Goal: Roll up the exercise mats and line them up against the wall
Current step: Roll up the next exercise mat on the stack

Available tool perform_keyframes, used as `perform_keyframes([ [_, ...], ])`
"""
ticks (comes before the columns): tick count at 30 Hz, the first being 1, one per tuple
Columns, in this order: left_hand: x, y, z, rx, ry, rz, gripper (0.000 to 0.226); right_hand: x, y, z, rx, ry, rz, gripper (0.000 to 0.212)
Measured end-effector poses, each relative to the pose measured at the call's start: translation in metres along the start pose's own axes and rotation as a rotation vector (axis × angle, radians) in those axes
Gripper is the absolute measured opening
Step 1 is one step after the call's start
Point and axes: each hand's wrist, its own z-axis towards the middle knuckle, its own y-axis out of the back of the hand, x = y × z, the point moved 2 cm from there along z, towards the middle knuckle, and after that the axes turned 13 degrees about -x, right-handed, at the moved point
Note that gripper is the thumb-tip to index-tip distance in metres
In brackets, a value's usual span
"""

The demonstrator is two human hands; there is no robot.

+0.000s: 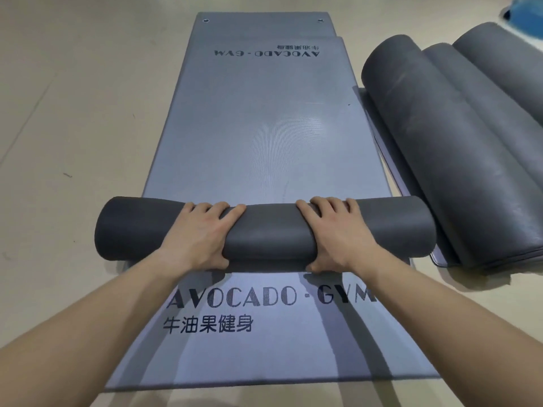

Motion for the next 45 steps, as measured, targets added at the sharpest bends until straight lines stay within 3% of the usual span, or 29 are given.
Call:
perform_keyframes([
  [4, -0.001, 0.024, 0.011, 0.173, -0.002, -0.093, 0.106, -0.004, 0.014, -0.001, 0.05, 0.0, 0.043, 0.111],
  [9, -0.004, 0.042, 0.027, 0.605, -0.022, -0.388, 0.087, -0.022, 0.045, -0.01, 0.41, -0.009, 0.35, 0.094],
  [11, 0.002, 0.041, 0.035, 0.691, 0.025, -0.526, 0.082, -0.016, 0.048, -0.019, 0.309, -0.026, 0.31, 0.102],
  [15, 0.009, 0.039, 0.049, 0.824, 0.128, -0.688, 0.081, 0.013, 0.013, -0.049, -0.186, 0.0, 0.015, 0.132],
  [17, 0.007, 0.04, 0.047, 0.747, 0.107, -0.612, 0.096, 0.013, 0.0, -0.05, -0.245, 0.013, -0.005, 0.13],
  [21, -0.01, 0.039, -0.004, 0.071, 0.076, -0.26, 0.125, 0.004, 0.018, -0.025, -0.074, 0.016, 0.023, 0.111],
  [23, -0.028, 0.024, -0.034, -0.122, 0.092, -0.08, 0.137, -0.004, 0.029, -0.004, 0.035, 0.016, 0.084, 0.111],
  [26, -0.034, 0.0, -0.032, -0.199, 0.155, -0.004, 0.144, -0.012, 0.034, 0.016, 0.115, -0.003, 0.142, 0.12],
  [31, -0.018, 0.005, -0.006, -0.209, 0.071, 0.034, 0.126, 0.0, 0.0, -0.023, -0.227, -0.051, -0.071, 0.153],
  [34, -0.006, 0.014, 0.008, -0.119, 0.049, 0.031, 0.118, -0.005, -0.009, -0.017, -0.298, -0.062, -0.074, 0.151],
  [36, 0.0, 0.023, 0.024, -0.025, 0.049, 0.012, 0.116, -0.012, 0.002, -0.001, -0.237, -0.044, -0.086, 0.141],
  [40, 0.011, 0.053, 0.05, 0.229, 0.058, -0.12, 0.109, -0.026, 0.038, 0.015, -0.006, 0.017, 0.019, 0.123],
  [43, -0.001, 0.058, 0.041, 0.559, 0.044, -0.325, 0.105, -0.028, 0.042, -0.004, 0.3, 0.038, 0.22, 0.119],
  [45, -0.009, 0.05, 0.026, 0.666, 0.067, -0.453, 0.105, -0.024, 0.032, -0.017, 0.437, 0.031, 0.305, 0.119],
])
